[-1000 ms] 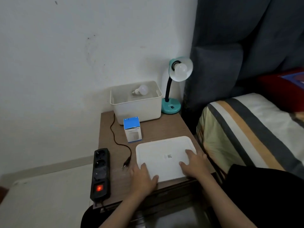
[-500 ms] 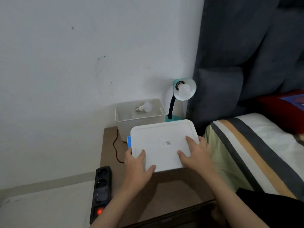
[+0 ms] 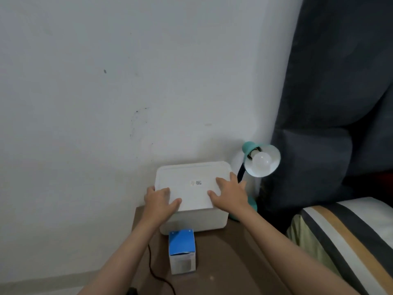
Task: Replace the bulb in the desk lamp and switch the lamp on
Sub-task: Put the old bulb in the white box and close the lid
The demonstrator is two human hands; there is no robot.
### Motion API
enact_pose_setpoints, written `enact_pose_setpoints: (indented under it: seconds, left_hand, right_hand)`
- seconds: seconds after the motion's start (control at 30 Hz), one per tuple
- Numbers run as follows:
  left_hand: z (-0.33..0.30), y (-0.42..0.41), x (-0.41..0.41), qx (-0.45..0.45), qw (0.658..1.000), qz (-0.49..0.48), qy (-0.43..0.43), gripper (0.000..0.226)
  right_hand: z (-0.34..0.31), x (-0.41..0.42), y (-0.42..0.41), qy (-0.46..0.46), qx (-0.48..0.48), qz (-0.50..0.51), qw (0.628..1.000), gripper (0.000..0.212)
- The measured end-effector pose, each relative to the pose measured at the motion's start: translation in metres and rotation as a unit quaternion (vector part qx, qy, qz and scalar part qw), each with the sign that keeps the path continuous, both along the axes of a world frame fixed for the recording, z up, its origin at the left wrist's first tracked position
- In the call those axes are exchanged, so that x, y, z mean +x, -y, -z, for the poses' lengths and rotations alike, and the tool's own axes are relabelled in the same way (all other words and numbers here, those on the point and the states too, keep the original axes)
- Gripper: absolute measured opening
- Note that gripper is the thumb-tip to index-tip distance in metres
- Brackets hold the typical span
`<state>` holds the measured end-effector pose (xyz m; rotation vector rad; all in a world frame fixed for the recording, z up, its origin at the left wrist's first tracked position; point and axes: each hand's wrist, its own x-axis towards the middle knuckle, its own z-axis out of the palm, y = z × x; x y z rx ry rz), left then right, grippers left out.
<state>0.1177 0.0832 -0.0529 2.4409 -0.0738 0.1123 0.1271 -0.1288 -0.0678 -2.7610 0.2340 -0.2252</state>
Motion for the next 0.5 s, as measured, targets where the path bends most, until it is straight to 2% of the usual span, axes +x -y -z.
enact_pose_setpoints:
  seconds: [0.3, 0.5]
  left_hand:
    - [0.012, 0.002, 0.046, 0.032, 0.999, -0.012, -0.013, 0.049]
    - [0.023, 0.001, 0.045, 0.038, 0.999, -0.010, 0.003, 0.049]
  right_hand:
    - [0.012, 0.045, -0.002, -0.038, 0.051, 0.020, 0.998, 0.063]
    - [0.023, 0.045, -0.005, -0.026, 0.020, 0.018, 0.999, 0.061]
